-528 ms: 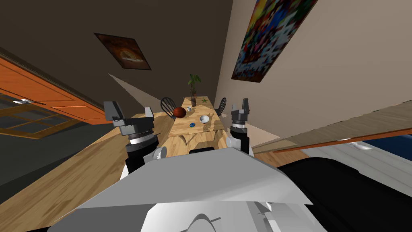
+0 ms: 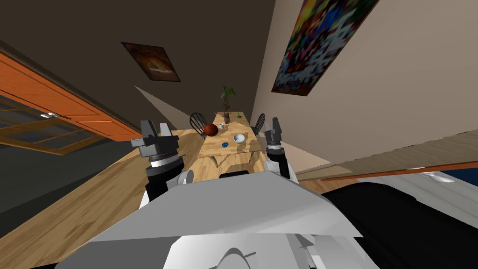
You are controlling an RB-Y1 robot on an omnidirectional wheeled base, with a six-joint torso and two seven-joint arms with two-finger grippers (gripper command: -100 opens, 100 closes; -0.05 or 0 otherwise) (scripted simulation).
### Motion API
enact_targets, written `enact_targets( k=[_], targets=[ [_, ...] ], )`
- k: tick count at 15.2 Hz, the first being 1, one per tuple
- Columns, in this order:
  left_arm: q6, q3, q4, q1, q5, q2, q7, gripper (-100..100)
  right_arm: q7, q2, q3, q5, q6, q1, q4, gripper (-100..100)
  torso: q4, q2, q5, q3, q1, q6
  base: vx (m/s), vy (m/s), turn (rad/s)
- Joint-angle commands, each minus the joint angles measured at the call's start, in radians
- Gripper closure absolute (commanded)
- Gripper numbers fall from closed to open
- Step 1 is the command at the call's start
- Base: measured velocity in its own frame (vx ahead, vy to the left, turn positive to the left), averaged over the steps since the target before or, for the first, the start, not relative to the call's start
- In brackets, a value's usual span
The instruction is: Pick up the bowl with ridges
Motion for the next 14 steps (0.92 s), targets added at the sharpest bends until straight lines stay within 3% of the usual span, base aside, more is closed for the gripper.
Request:
enact_targets(
  k=[1, 6, 12, 13, 14],
  targets=[
    [0.0, 0.0, 0.0, 0.0, 0.0, 0.0, 0.0, 0, 0.006, -0.05, 0.003, 0.027, 0.008, -0.002, 0.024, -100, 0.0, 0.0, 0.0, 0.0, 0.0, 0.0, 0.008, 0.024, 0.219],
    [0.0, 0.0, 0.0, 0.0, 0.0, 0.0, 0.0, 0, 0.017, -0.139, 0.008, 0.075, 0.017, -0.003, 0.072, -100, 0.0, -0.001, 0.0, 0.0, 0.001, 0.0, 0.012, 0.034, 0.096],
    [0.0, 0.0, 0.0, 0.0, 0.0, 0.0, 0.0, 0, 0.037, -0.265, 0.018, 0.165, 0.034, -0.004, 0.161, -100, 0.0, -0.001, 0.0, -0.001, 0.002, 0.0, 0.019, 0.042, 0.151],
    [0.0, 0.0, 0.0, 0.0, 0.0, 0.0, 0.0, 0, 0.044, -0.295, 0.022, 0.199, 0.04, -0.005, 0.195, -100, 0.0, -0.001, 0.0, -0.001, 0.001, 0.0, 0.022, 0.044, 0.186],
    [0.0, 0.0, 0.0, 0.0, 0.0, 0.0, 0.0, 0, 0.044, -0.307, 0.022, 0.199, 0.04, -0.005, 0.195, -100, 0.0, -0.001, 0.0, -0.001, 0.001, 0.0, 0.02, 0.042, 0.156]
  ],
)
